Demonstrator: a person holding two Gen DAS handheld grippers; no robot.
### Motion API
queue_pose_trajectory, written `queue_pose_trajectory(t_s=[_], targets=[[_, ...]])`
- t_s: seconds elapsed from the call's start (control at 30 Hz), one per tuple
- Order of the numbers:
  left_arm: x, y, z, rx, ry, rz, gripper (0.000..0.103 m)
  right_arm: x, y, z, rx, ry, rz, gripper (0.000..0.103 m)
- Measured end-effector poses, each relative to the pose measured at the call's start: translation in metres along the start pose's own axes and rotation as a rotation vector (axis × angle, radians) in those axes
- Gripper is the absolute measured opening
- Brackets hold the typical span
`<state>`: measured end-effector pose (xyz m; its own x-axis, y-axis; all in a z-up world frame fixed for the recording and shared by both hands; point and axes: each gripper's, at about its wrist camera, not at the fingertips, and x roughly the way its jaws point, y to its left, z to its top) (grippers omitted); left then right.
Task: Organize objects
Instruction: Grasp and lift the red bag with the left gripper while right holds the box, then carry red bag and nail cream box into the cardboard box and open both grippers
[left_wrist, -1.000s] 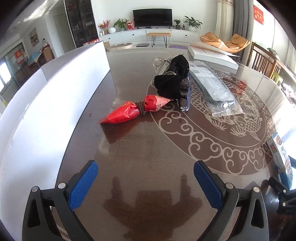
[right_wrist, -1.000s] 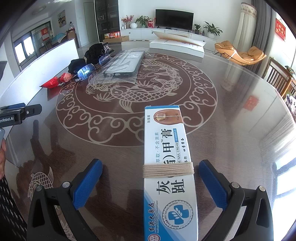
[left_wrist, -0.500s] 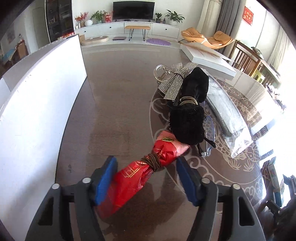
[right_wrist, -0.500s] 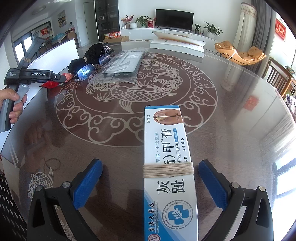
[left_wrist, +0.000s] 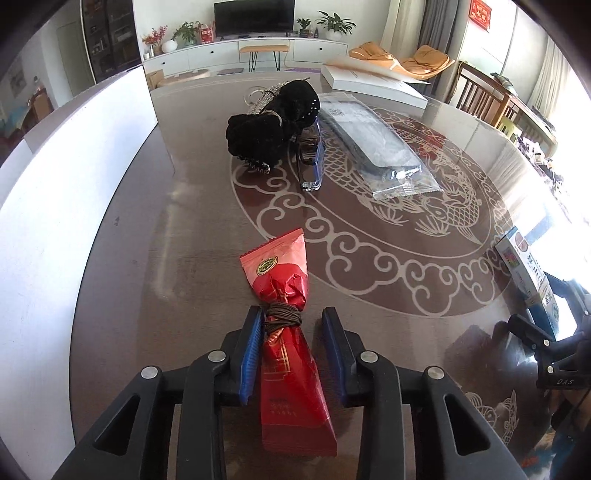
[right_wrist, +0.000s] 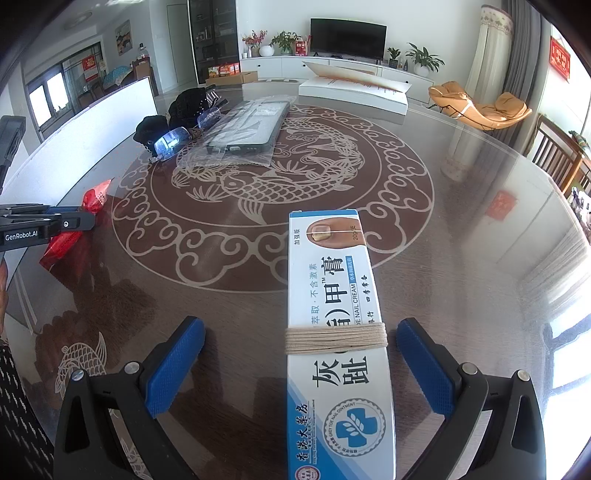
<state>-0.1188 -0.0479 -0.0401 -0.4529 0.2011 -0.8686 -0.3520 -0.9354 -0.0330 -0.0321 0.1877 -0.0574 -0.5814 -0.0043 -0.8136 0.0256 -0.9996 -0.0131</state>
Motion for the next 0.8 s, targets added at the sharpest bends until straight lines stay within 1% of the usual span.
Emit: queue_pose_trajectory(t_s=[0.07,0.1,0.17,0.2,0.23,0.27,0.3,0.33,0.37,0.43,0.47,0.53,0.6,0.8], targets=[[0.0,-0.006,-0.002,0.025,-0.002,0.042,0.039,0.0,0.0,0.0,0.0,0.0,0.0,0.103],[-0.001,-0.006,-0.003,0.023,-0.003,0.055,0.039,0.0,0.0,0.0,0.001,0.0,0.002,0.103],[-0.003,-0.001,-0.006,-0.009,-0.011,0.051,0.038,0.001,0.0,0.002,-0.006,0.011,0.007,0.103],[-0.004,0.0,-0.007,-0.019,-0.018,0.061,0.027,0.002,-0.001,0.004,-0.018,0.029,0.02,0.103],[-0.005,0.001,-0.008,-0.028,-0.022,0.07,0.019,0.003,-0.003,0.008,-0.029,0.053,0.043,0.102],[-0.005,0.002,-0.009,-0.043,-0.024,0.064,0.018,0.002,-0.008,0.011,-0.016,0.06,0.065,0.099],[-0.007,0.002,-0.012,-0.054,-0.029,0.071,0.018,-0.001,-0.014,0.014,0.01,0.054,0.076,0.081],[-0.01,0.002,-0.015,-0.059,-0.045,0.083,0.018,-0.003,-0.02,0.018,0.022,0.055,0.084,0.053],[-0.016,0.001,-0.019,-0.067,-0.064,0.09,0.018,-0.004,-0.024,0.021,0.031,0.067,0.092,0.043],[-0.029,0.002,-0.024,-0.091,-0.104,0.088,0.018,-0.008,-0.034,0.023,0.073,0.074,0.132,0.043],[-0.038,0.002,-0.028,-0.098,-0.126,0.087,0.018,-0.012,-0.035,0.023,0.076,0.068,0.138,0.043],[-0.053,-0.001,-0.031,-0.096,-0.167,0.098,0.018,-0.022,-0.035,0.024,0.073,0.05,0.146,0.043],[-0.067,-0.003,-0.035,-0.088,-0.198,0.112,0.018,-0.033,-0.034,0.025,0.087,0.033,0.173,0.043],[-0.09,-0.004,-0.038,-0.083,-0.241,0.142,0.018,-0.051,-0.014,0.036,0.078,0.021,0.241,0.043]])
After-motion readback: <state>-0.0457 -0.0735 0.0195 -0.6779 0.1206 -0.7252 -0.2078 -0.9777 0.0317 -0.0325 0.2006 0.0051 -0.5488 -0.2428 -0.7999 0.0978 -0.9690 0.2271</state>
